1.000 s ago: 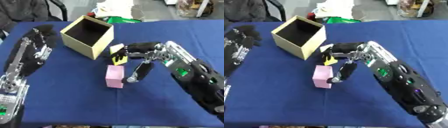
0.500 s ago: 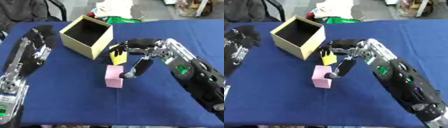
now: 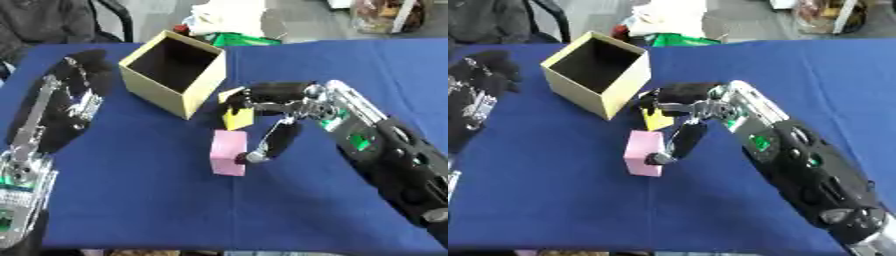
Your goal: Pick up objects on the table and place them in the box.
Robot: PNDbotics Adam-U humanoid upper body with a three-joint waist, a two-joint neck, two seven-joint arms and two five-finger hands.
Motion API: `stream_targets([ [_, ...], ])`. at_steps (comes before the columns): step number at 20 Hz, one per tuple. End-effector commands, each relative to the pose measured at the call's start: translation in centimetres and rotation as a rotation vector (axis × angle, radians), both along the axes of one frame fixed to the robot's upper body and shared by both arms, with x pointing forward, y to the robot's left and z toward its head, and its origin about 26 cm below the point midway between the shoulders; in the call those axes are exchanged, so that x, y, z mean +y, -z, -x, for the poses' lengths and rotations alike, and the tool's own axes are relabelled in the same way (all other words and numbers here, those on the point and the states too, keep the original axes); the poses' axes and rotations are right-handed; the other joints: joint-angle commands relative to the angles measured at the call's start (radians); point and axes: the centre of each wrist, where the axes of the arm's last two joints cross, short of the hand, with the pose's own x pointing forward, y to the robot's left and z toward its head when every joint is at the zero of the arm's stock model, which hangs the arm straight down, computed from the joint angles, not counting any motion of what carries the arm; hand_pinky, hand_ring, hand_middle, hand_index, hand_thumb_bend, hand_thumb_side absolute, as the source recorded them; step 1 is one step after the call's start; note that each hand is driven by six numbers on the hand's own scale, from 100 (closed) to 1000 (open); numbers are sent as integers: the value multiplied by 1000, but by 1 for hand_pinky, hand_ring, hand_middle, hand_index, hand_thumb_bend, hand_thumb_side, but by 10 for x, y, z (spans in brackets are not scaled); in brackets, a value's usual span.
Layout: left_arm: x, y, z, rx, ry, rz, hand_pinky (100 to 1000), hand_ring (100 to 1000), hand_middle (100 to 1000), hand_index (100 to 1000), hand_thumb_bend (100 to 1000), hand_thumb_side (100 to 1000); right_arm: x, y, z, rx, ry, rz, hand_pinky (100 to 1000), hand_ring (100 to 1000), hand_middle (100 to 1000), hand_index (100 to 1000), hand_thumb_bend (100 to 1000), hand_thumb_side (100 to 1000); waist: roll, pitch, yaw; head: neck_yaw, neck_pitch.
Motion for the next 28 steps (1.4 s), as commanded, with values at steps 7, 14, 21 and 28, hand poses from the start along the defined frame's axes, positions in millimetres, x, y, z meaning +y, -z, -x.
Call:
stream_targets([
  [7,2,-6,0,-20,2,-8,631,670,653,825,335,653,5,-7,0,-24,-13,10,832,845,878,976,426,511,1,-15,4,-2,7],
  [14,1,-6,0,-20,5,-7,632,669,653,825,335,654,7,2,-5,-9,5,14,829,842,873,974,425,511,3,-15,5,-4,7],
  [21,1,-7,0,-21,9,-8,632,668,653,825,334,654,6,14,-12,-1,34,20,826,840,868,972,416,511,3,-14,9,-9,5],
  [28,0,-8,0,-25,14,-8,633,668,653,825,332,654,6,24,-16,9,45,30,825,838,866,970,410,513,1,-12,13,-12,2],
])
